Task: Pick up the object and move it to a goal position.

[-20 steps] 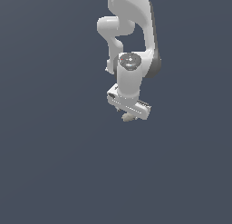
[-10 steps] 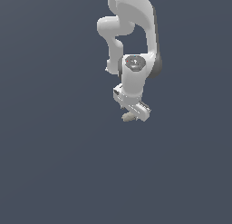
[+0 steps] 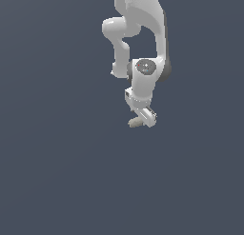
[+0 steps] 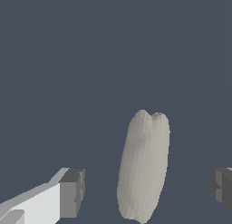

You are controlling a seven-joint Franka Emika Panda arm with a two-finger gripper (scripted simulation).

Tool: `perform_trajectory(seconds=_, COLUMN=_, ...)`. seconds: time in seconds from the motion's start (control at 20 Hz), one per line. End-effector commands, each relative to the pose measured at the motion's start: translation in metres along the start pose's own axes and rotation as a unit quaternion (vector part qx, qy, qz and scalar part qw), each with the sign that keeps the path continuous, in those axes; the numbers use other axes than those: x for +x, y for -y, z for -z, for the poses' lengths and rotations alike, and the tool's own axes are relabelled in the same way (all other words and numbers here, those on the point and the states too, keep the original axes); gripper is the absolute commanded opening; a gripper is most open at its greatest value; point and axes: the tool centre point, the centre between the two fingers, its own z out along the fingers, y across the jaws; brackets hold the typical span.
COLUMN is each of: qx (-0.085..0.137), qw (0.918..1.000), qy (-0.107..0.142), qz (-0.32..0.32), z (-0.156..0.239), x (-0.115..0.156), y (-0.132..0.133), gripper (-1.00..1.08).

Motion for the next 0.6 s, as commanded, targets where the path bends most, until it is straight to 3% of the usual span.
perform_trajectory(seconds=0.0, qx=0.0, qw=0.9997, qy=-0.002, qz=-0.025, z=-0.003, x=-0.005, y=-0.003, gripper=1.0)
perform_trajectory(seconds=0.55, qx=0.0, qw=0.9963, qy=-0.006, qz=-0.085, z=-0.012, x=-0.016, y=-0.01, gripper=1.0)
